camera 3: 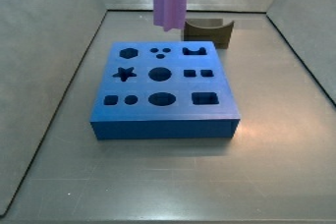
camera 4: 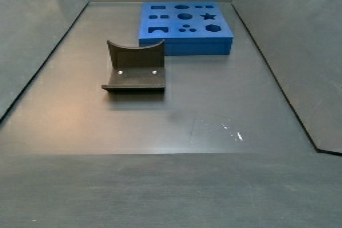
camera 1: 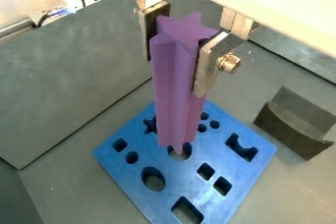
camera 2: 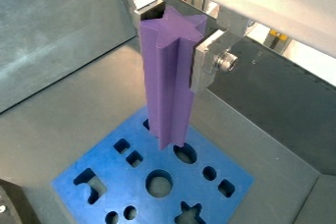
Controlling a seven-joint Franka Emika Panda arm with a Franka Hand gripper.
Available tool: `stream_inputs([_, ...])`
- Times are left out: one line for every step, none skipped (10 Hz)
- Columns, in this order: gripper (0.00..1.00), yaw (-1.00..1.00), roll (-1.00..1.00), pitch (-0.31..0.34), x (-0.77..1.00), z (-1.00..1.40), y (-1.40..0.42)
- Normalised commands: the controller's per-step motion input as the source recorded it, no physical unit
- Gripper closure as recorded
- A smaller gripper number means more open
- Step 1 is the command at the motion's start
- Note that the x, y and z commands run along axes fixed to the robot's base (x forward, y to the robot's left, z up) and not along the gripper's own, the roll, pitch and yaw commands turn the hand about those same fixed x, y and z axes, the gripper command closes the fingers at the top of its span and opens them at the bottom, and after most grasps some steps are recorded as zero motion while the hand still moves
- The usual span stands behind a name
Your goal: Insert the star object.
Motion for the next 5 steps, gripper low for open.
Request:
stream_inputs([1.0,0.0,0.09,0.0,-0.03,-0.13,0.08])
stream_inputs([1.0,0.38,0.09,-0.011,-0.51,-0.79,0.31])
stream_inputs([1.0,0.55,0.06,-0.13,-0.56,-1.0,0.25])
stream_inputs([1.0,0.59,0.06,-0.134,-0.53,-1.0,0.24])
stream_inputs([1.0,0.49,0.09,-0.139,-0.62,-1.0,0.25])
